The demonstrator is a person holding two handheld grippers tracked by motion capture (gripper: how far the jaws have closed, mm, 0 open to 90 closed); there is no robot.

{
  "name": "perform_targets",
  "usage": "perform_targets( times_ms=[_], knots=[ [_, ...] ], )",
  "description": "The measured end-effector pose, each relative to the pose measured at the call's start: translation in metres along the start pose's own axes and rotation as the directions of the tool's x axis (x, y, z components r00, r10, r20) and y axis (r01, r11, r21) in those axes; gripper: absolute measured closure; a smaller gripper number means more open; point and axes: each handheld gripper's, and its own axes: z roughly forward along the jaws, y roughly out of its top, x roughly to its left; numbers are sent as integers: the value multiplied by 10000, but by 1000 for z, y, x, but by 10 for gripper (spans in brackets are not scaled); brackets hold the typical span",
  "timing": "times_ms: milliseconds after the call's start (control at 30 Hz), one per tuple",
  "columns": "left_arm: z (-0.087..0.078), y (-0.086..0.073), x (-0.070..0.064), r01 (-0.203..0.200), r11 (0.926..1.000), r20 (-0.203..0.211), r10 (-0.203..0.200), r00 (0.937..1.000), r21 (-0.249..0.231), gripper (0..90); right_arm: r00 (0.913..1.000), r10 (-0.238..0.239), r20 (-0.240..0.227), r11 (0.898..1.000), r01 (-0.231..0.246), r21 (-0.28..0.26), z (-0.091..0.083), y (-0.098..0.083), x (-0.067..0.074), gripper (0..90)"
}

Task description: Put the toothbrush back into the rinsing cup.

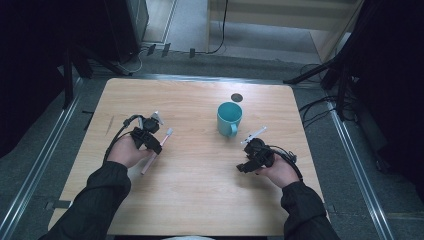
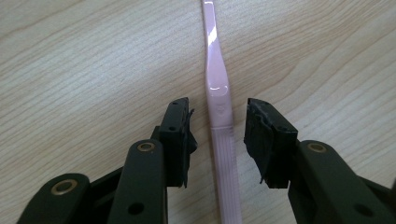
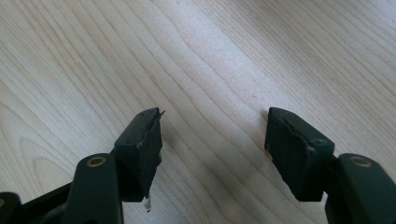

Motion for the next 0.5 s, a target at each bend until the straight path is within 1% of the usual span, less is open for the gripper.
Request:
perform_targets(
  times_ms=[133, 200, 367, 433, 500],
  knots=[
    [6, 3, -1, -38, 9995, -161, 43, 9999, 312, 613, 10000, -38, 30, 10000, 38, -1, 0, -1, 0, 364],
    [7, 5, -2, 3, 9997, -259, 3, 9997, 237, 627, 10000, -56, 72, 10000, 56, 42, -1, -2, 0, 363],
    [7, 7, -5, -148, 9991, -511, 169, 9986, 400, 666, 10000, -39, 75, 10000, 39, 38, -1, -2, 0, 363],
    [7, 7, -7, -297, 9984, -759, 333, 9966, 474, 697, 10000, -52, 83, 10000, 52, 54, -1, -2, 0, 363],
    [8, 8, -8, -350, 9979, -865, 396, 9955, 542, 726, 10000, -55, 80, 10000, 55, 67, -1, -2, 1, 363]
  ],
)
